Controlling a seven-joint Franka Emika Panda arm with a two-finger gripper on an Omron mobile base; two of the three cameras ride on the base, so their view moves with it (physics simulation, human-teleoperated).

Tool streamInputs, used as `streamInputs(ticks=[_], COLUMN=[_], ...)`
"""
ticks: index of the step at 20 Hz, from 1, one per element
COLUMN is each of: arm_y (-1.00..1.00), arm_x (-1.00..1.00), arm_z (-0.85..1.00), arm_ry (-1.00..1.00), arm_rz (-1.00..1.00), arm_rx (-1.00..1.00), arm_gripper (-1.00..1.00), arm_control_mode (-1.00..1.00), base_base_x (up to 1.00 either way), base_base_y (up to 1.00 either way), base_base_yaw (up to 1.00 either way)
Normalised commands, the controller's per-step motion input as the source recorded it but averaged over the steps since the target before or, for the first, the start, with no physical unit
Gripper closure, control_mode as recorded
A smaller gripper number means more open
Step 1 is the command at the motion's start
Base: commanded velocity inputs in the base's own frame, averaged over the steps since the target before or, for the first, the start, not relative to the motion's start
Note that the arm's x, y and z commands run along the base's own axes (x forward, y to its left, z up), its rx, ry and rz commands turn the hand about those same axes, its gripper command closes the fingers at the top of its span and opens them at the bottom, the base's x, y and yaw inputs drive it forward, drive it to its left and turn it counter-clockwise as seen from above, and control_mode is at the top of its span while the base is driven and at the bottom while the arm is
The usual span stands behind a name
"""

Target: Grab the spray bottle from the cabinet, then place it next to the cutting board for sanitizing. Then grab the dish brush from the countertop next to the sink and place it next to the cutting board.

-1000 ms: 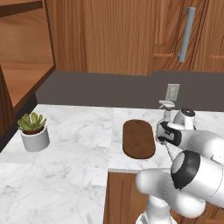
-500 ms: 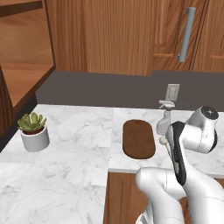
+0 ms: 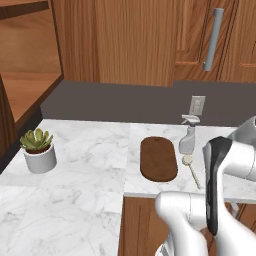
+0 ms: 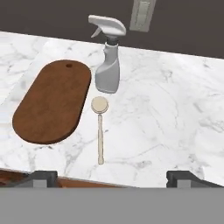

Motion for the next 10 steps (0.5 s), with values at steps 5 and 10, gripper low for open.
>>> streamInputs(ticks=[5,10], arm_y=[0.02,0.28], arm_x=[-0.72,-0.55], arm_z=[1.00,1.00], arm_ry=[-0.12,-0.26], arm_rz=[0.00,0.00], arm_rx=[-0.05,-0.08], arm_gripper=[-1.00,-1.00], arm_control_mode=[-1.00,-1.00], base_base_x=[0.00,0.00], base_base_y=[0.00,0.00], base_base_yaw=[0.00,0.00])
